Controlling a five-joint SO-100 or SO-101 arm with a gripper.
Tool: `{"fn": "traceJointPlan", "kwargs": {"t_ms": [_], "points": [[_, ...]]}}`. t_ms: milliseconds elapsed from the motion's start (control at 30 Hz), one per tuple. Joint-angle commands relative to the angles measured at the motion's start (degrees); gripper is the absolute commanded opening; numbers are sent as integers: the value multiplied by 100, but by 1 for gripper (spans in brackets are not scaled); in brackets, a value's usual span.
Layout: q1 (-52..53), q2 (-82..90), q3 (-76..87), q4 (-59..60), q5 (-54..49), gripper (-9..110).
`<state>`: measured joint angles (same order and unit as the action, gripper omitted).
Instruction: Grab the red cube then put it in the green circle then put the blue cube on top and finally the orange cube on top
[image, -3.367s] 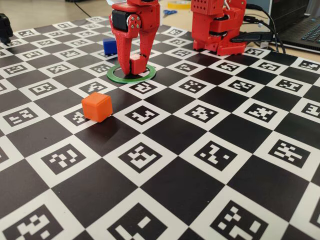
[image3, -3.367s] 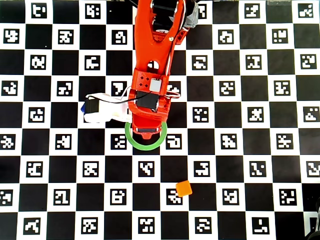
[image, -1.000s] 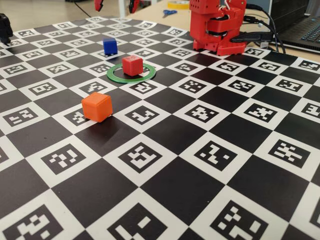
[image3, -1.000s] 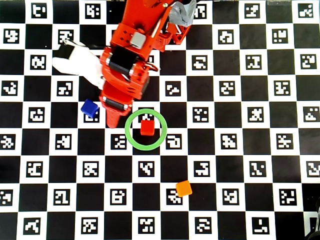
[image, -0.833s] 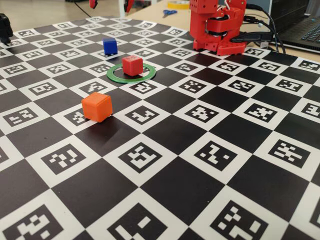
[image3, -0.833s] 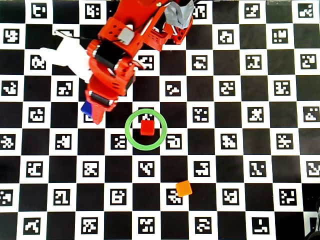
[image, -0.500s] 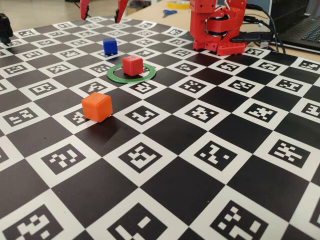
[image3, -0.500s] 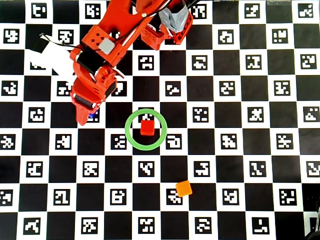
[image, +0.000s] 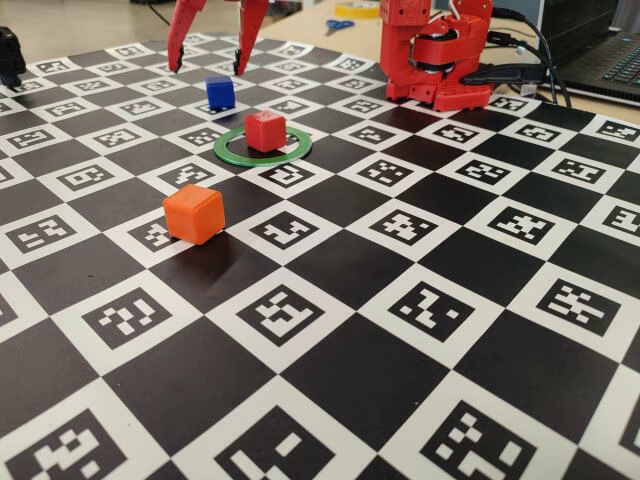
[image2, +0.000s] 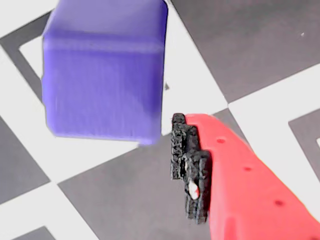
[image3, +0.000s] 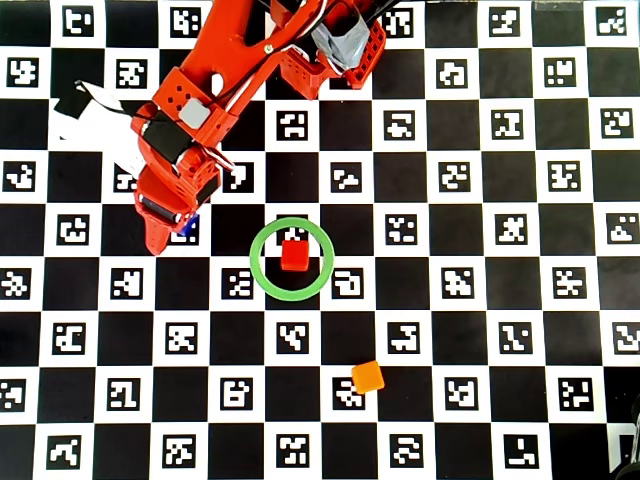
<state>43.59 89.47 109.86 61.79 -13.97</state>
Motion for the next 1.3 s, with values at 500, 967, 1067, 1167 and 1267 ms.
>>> {"fn": "traceJointPlan", "kwargs": {"t_ms": [500, 967, 1067, 1167, 1267], "points": [[70, -237, 185, -624, -229, 40], [167, -308, 193, -677, -316, 37], [167, -316, 193, -686, -325, 32], [158, -316, 193, -694, -334, 25], [158, -316, 193, -694, -343, 21]]}}
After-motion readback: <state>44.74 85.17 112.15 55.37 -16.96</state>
